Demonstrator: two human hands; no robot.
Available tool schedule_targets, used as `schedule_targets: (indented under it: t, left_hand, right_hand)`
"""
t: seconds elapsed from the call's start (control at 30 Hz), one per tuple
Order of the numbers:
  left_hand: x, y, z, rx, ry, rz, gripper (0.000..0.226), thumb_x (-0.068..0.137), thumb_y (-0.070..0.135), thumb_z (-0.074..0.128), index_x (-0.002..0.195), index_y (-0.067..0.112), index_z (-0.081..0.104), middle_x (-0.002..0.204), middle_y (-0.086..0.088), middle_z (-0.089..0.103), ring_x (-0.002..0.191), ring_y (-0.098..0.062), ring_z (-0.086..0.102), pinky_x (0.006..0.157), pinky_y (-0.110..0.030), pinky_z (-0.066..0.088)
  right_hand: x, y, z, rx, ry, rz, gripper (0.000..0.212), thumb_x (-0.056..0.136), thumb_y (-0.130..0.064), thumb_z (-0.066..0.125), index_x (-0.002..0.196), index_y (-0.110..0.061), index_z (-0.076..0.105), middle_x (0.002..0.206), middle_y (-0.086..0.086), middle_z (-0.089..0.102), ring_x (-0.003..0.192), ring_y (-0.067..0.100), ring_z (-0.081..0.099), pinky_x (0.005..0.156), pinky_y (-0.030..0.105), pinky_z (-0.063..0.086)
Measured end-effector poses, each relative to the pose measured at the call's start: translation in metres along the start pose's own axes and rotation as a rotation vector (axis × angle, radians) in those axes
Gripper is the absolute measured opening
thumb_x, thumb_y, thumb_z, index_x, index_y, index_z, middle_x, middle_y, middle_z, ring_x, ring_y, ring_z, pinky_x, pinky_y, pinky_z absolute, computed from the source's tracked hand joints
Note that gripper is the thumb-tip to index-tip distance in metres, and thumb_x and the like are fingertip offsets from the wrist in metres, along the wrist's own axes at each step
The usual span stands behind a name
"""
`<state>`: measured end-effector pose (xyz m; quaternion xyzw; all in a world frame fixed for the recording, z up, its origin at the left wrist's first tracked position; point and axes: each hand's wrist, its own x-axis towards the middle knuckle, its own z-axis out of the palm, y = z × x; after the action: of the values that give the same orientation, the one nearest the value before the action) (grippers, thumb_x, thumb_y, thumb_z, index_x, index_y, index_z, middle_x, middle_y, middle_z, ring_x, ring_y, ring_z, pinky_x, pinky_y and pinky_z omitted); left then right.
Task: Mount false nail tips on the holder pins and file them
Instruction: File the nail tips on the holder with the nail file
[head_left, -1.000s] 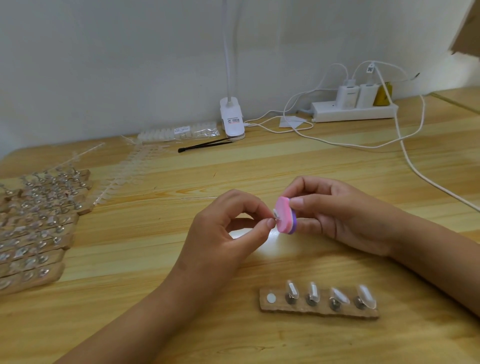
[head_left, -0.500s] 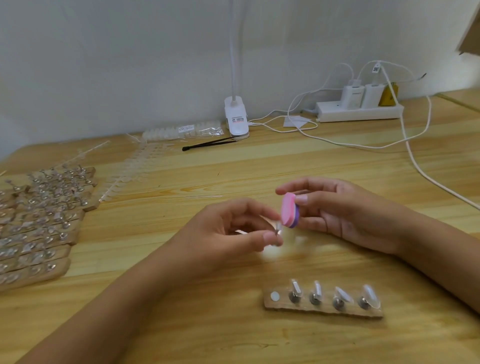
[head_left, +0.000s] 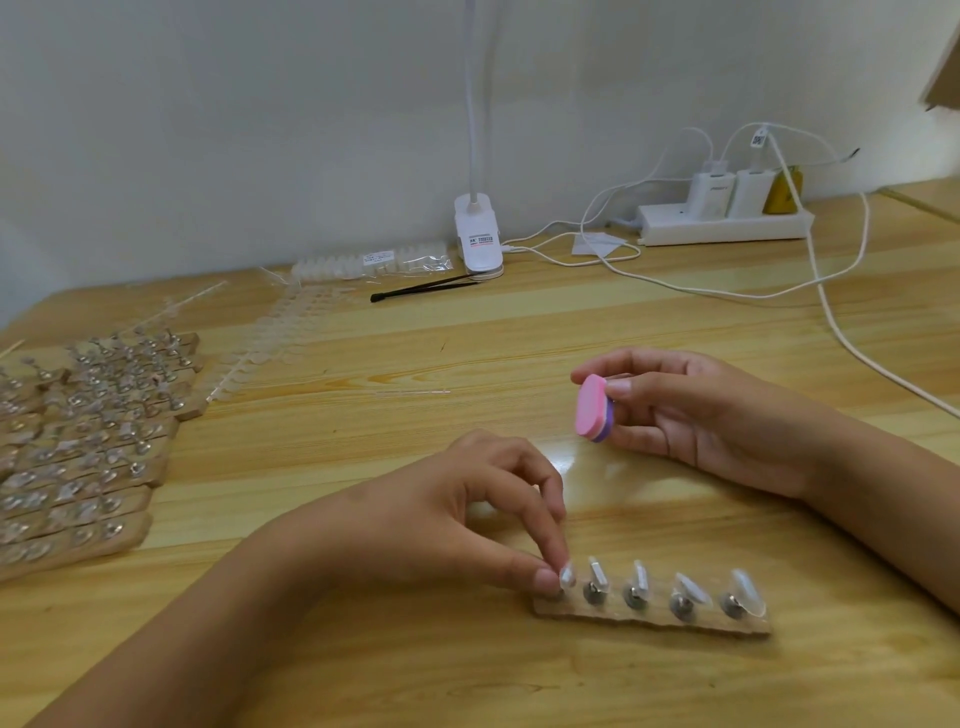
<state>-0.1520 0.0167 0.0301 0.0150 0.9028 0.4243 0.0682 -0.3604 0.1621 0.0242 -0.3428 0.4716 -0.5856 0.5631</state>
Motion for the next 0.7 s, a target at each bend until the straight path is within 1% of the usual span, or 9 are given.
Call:
schedule_targets:
  t: [0.07,0.17,0.23,0.3,0.37,0.47,0.53,0.6,0.7]
  left_hand:
    - [-0.002,0.001,-0.003,0.014,-0.018,-0.031,0.013,0.081,0.038,0.077,0.091,0.045,0.073,0.120,0.025,0.054,0.128,-0.004,0.037,0.107,-0.027,0.027]
    - [-0.006,0.004,-0.007,0.038,-0.097,-0.091,0.034,0.080,0.031,0.080,0.108,0.043,0.065,0.129,0.031,0.047,0.134,0.005,0.028,0.109,-0.026,0.026]
    - [-0.007,0.007,-0.005,0.057,-0.110,-0.113,0.046,0.076,0.038,0.082,0.114,0.047,0.058,0.131,0.037,0.039,0.135,0.012,0.020,0.106,-0.024,0.027]
    - [-0.006,0.009,0.002,0.098,-0.060,-0.097,0.050,0.072,0.049,0.082,0.114,0.049,0.056,0.130,0.040,0.036,0.135,0.013,0.018,0.106,-0.024,0.029]
    - [-0.002,0.009,0.012,0.140,0.037,-0.054,0.042,0.073,0.054,0.078,0.109,0.048,0.059,0.129,0.038,0.039,0.136,0.008,0.021,0.107,-0.025,0.030]
    - [0.007,0.006,0.025,0.195,0.252,0.009,0.021,0.078,0.049,0.075,0.094,0.041,0.066,0.121,0.029,0.053,0.130,-0.001,0.033,0.103,-0.016,0.029]
    - [0.011,0.004,0.030,0.225,0.369,0.015,0.017,0.079,0.046,0.072,0.093,0.037,0.068,0.115,0.026,0.057,0.125,-0.005,0.040,0.099,-0.015,0.031]
    - [0.013,0.004,0.032,0.221,0.422,0.017,0.018,0.081,0.042,0.073,0.097,0.035,0.069,0.113,0.025,0.058,0.123,-0.006,0.042,0.099,-0.015,0.032]
    - [0.012,0.008,0.035,0.205,0.427,0.038,0.015,0.082,0.033,0.075,0.095,0.035,0.069,0.112,0.024,0.058,0.123,-0.007,0.041,0.098,-0.010,0.030]
  right_hand:
    - [0.000,0.000,0.000,-0.006,0.001,0.001,0.031,0.079,-0.018,0.073,0.110,-0.013,0.074,0.101,0.010,0.073,0.091,0.015,0.071,0.074,0.020,0.057]
    - [-0.001,-0.001,0.001,-0.010,-0.001,-0.001,0.030,0.080,-0.018,0.072,0.110,-0.013,0.074,0.101,0.011,0.073,0.091,0.015,0.071,0.074,0.020,0.057]
    - [-0.001,-0.001,0.001,-0.003,0.003,-0.004,0.030,0.079,-0.017,0.072,0.109,-0.013,0.074,0.099,0.011,0.073,0.090,0.015,0.071,0.073,0.020,0.057]
    - [-0.001,-0.001,0.001,0.002,0.003,-0.007,0.030,0.080,-0.017,0.071,0.109,-0.012,0.074,0.099,0.011,0.072,0.089,0.015,0.071,0.073,0.020,0.057]
    - [-0.001,-0.001,0.001,0.006,0.003,-0.010,0.030,0.080,-0.017,0.071,0.109,-0.012,0.074,0.099,0.010,0.072,0.089,0.014,0.071,0.073,0.020,0.057]
    - [-0.001,-0.001,0.001,0.010,0.008,-0.010,0.029,0.079,-0.017,0.071,0.108,-0.012,0.075,0.097,0.009,0.073,0.087,0.013,0.071,0.072,0.020,0.057]
    - [0.000,-0.001,0.001,0.014,0.007,-0.005,0.029,0.080,-0.017,0.071,0.108,-0.012,0.074,0.098,0.009,0.072,0.087,0.013,0.071,0.072,0.021,0.057]
    - [0.000,-0.001,0.001,0.014,0.007,-0.001,0.028,0.082,-0.016,0.070,0.110,-0.012,0.074,0.098,0.010,0.072,0.088,0.013,0.071,0.073,0.021,0.057]
    - [0.000,-0.001,0.001,0.015,0.008,-0.002,0.029,0.081,-0.017,0.070,0.110,-0.012,0.073,0.098,0.010,0.072,0.088,0.014,0.070,0.074,0.022,0.057]
